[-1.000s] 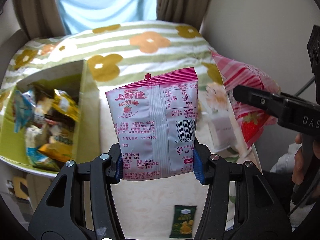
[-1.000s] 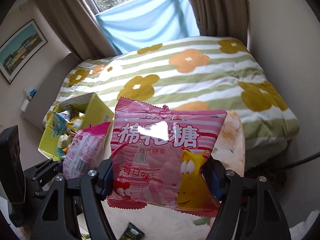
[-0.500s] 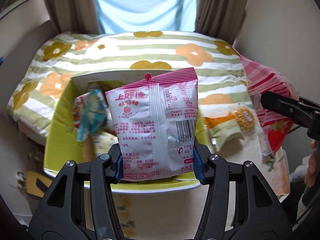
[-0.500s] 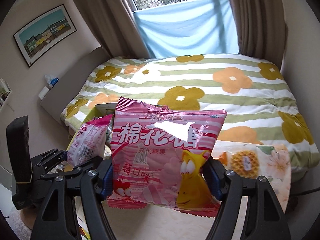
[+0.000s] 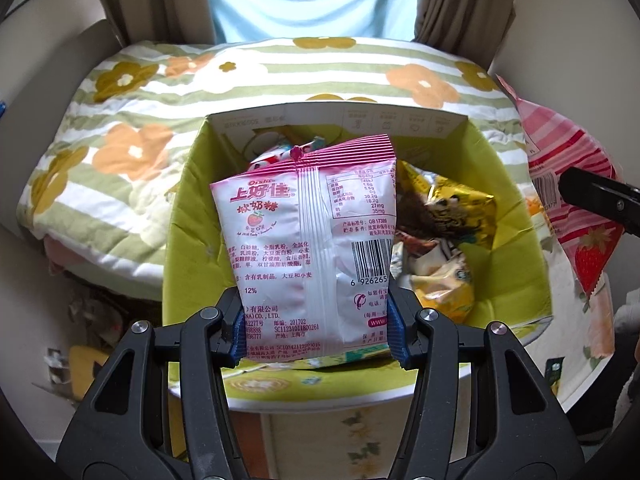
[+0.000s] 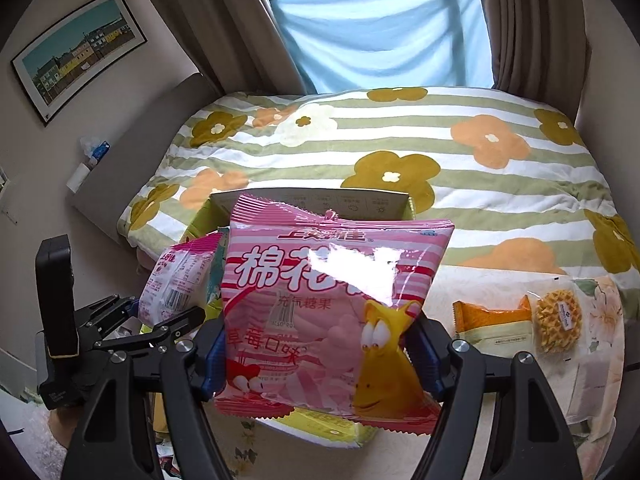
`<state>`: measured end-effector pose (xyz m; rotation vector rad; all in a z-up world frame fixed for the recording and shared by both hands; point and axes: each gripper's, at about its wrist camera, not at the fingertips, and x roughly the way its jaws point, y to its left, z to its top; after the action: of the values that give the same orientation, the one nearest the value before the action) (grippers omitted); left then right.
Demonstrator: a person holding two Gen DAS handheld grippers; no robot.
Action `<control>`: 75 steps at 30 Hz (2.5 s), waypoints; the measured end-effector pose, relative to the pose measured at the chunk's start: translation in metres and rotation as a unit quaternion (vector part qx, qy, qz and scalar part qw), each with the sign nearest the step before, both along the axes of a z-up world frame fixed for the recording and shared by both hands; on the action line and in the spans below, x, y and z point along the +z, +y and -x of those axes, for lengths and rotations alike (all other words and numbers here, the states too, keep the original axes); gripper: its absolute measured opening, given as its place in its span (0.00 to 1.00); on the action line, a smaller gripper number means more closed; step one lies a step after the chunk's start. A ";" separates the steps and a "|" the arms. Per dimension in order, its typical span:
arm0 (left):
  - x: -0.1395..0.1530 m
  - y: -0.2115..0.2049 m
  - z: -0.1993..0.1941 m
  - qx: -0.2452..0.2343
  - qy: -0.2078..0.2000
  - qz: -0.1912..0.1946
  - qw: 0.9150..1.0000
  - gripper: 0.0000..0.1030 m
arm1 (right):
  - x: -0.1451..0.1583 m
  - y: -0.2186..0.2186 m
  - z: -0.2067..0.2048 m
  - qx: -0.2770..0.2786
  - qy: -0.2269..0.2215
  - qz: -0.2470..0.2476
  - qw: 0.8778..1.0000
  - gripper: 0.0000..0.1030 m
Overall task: Organize snacks
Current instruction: 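Carry both pink bags into the yellow box and open both tools, then move both tools back toward the green packet and white packet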
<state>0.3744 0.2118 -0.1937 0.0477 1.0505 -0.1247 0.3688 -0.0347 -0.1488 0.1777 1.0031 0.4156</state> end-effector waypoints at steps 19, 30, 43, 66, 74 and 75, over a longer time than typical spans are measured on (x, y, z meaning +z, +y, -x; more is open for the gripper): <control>-0.007 0.007 0.004 0.022 -0.013 -0.011 1.000 1.00 | -0.035 0.047 -0.025 0.025 0.066 -0.013 0.997 0.70; -0.008 0.018 0.007 0.035 -0.005 -0.006 0.999 1.00 | -0.030 0.059 -0.027 0.021 0.026 0.042 0.999 0.99; 0.010 0.014 0.025 0.028 -0.009 0.016 0.999 1.00 | -0.013 0.035 -0.004 -0.001 0.024 0.013 1.000 0.99; 0.041 -0.118 0.060 -0.119 -0.032 0.062 0.990 1.00 | 0.039 -0.122 0.076 -0.159 -0.031 0.096 0.982 0.99; 0.036 -0.199 0.092 -0.100 -0.035 0.047 0.993 1.00 | 0.026 -0.205 0.098 -0.150 -0.030 0.109 0.982 0.99; 0.033 -0.209 0.098 -0.093 -0.031 0.048 0.994 1.00 | 0.023 -0.212 0.100 -0.145 -0.029 0.110 0.983 0.99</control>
<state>0.2766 0.0030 -0.1609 0.0614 0.9749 -0.3396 0.2685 -0.2468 -0.1257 0.1090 0.9413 0.0433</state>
